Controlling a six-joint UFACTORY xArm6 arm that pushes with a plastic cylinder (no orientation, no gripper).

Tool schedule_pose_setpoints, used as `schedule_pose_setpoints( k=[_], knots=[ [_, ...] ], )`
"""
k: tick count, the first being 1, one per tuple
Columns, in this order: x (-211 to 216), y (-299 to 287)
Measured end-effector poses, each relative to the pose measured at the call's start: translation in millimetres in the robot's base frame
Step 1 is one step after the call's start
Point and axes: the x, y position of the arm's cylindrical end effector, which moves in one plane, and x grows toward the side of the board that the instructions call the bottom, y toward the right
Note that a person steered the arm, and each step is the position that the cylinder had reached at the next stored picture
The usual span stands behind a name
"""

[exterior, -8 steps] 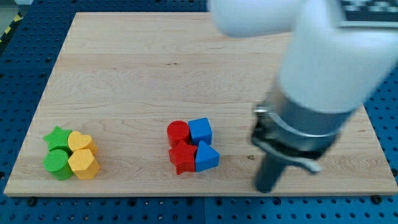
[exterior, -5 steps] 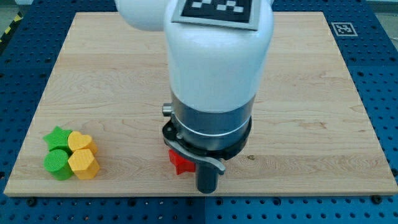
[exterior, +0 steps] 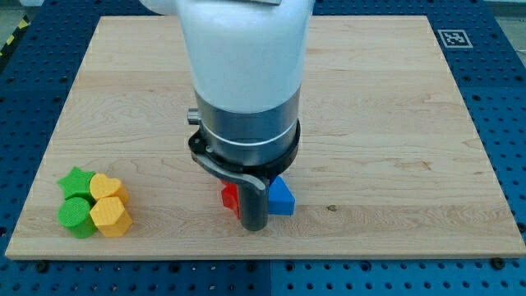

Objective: Push the cube to the top right of the red circle

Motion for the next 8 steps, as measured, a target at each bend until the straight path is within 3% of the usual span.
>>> schedule_pose_setpoints(
  k=[2, 3, 6, 8],
  knots=[
    [-8.1, 0.3],
    [-41.1, -5.3],
    [-98.0, 68.6],
    [-103.6, 27.7]
  ],
)
